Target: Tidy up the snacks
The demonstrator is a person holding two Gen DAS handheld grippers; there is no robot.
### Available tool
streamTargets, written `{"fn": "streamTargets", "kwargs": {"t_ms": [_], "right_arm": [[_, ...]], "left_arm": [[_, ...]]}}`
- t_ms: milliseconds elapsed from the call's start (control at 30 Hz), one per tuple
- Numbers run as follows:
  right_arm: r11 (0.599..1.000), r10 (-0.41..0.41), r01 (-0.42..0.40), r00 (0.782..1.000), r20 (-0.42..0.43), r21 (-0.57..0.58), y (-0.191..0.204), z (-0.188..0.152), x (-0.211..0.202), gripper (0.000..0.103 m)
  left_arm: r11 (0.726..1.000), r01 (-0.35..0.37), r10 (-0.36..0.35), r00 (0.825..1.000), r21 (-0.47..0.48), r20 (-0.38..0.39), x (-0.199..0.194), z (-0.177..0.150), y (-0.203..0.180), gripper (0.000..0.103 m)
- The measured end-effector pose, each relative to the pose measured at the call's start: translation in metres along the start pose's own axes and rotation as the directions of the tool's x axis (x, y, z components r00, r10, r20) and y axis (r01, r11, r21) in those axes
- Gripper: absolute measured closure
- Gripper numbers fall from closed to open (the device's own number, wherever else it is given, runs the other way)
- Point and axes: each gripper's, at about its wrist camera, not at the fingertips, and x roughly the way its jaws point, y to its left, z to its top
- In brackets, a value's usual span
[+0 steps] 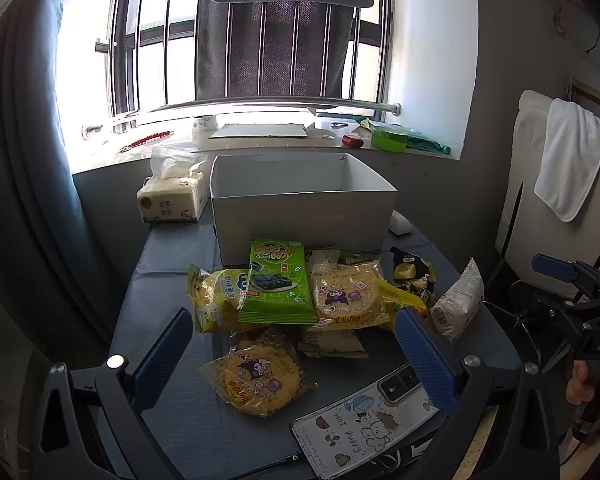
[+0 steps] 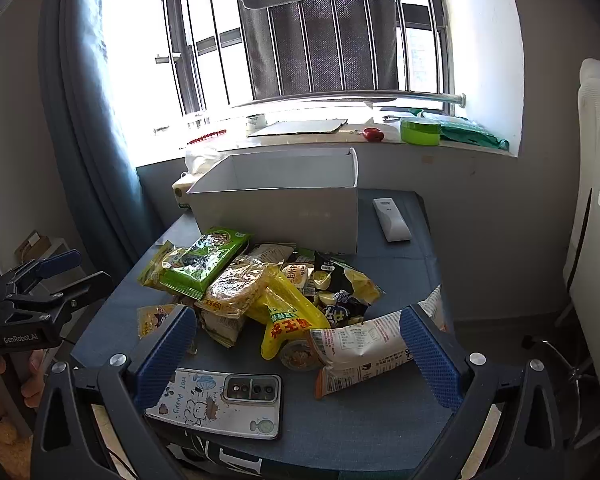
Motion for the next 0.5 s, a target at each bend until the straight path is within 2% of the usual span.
{"fn": "streamTargets", "kwargs": {"t_ms": [500], "right_arm": [[1.000,0.006,-0.006,1.000,-0.002,0.005,-0.0010,-0.0011,0.0008,0.000]], "left_arm": [[1.000,-0.002,0.002,1.000,-0.001,-0.003,0.0000,0.0009,-0.0003,0.000]]}}
